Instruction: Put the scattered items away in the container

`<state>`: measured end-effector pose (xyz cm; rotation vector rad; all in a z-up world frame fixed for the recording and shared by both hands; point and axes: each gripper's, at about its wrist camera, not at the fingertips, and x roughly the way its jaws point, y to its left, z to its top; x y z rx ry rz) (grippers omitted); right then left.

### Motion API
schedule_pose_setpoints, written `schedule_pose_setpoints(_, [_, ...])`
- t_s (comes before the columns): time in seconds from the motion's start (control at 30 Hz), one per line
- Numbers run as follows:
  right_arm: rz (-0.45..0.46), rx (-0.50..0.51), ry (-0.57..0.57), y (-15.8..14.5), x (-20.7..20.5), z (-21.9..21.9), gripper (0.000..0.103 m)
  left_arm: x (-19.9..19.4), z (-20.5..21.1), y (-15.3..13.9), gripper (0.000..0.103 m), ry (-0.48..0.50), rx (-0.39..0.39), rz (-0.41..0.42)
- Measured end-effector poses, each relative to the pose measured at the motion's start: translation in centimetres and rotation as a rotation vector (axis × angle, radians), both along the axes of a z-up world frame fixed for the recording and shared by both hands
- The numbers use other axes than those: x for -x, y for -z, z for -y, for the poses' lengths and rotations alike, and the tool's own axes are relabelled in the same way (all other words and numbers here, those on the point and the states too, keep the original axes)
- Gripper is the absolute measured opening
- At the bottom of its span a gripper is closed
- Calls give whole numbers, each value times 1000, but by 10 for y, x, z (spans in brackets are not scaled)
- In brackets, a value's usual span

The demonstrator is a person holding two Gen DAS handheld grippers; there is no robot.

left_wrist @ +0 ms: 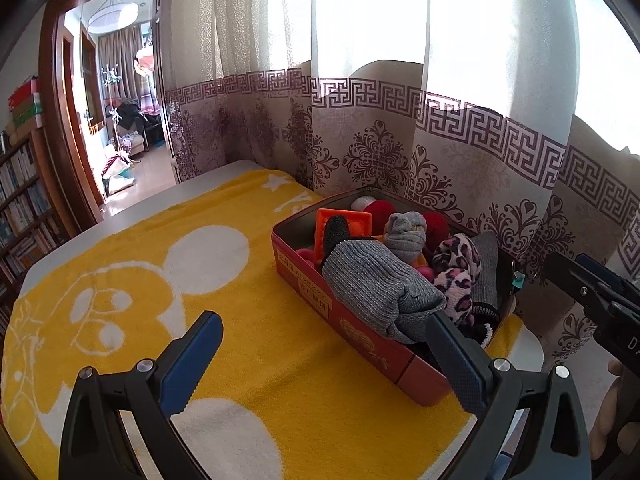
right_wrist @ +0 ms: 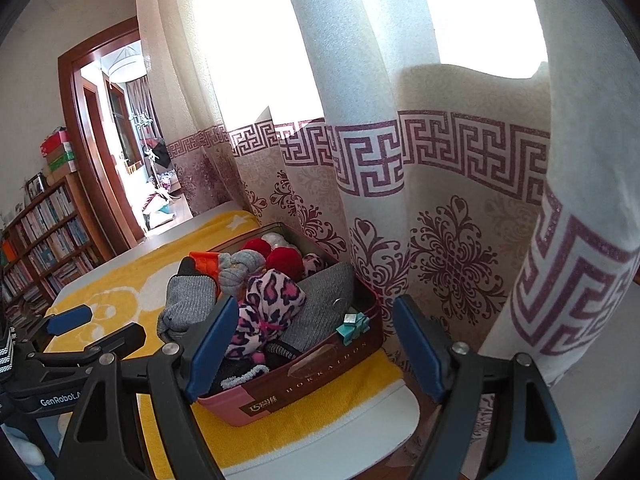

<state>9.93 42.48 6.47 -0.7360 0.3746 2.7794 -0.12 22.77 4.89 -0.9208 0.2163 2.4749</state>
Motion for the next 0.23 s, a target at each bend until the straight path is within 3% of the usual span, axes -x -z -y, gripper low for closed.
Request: schedule_pose_setpoints(0.23, [4, 12, 0, 2, 0, -1, 82, -6, -2, 0, 102, 22, 12, -36])
